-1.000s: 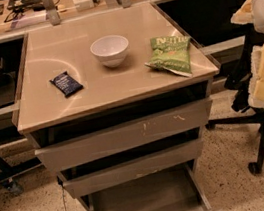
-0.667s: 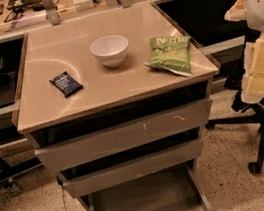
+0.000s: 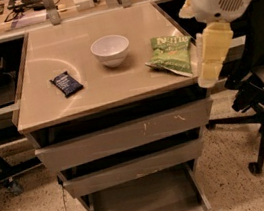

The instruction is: Place rxbar blueberry into bottom drawer

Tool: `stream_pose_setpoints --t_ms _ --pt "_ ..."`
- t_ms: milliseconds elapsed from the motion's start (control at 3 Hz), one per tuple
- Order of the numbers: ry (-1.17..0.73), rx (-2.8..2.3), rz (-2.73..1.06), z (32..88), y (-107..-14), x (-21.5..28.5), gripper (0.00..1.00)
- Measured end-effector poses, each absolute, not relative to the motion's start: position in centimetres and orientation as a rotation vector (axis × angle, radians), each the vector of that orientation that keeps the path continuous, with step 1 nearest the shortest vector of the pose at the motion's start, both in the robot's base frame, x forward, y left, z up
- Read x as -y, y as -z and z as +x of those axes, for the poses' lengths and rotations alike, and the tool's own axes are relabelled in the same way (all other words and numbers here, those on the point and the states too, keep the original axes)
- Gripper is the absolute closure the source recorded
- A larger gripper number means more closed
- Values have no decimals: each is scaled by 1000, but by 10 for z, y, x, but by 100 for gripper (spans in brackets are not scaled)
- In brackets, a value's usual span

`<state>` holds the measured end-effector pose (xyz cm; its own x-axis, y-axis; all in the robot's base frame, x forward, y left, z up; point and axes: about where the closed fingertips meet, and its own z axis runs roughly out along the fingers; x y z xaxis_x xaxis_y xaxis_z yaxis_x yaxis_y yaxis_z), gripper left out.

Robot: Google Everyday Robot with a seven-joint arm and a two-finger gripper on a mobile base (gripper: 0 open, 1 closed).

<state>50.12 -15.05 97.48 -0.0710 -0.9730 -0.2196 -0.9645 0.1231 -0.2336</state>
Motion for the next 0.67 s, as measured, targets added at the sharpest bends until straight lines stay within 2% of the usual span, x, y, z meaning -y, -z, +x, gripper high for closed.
stream_pose_setpoints --t_ms 333,667 --pt "12 -1999 -1961 527 -976 106 0" --pt "14 -1990 -1957 529 -976 105 0"
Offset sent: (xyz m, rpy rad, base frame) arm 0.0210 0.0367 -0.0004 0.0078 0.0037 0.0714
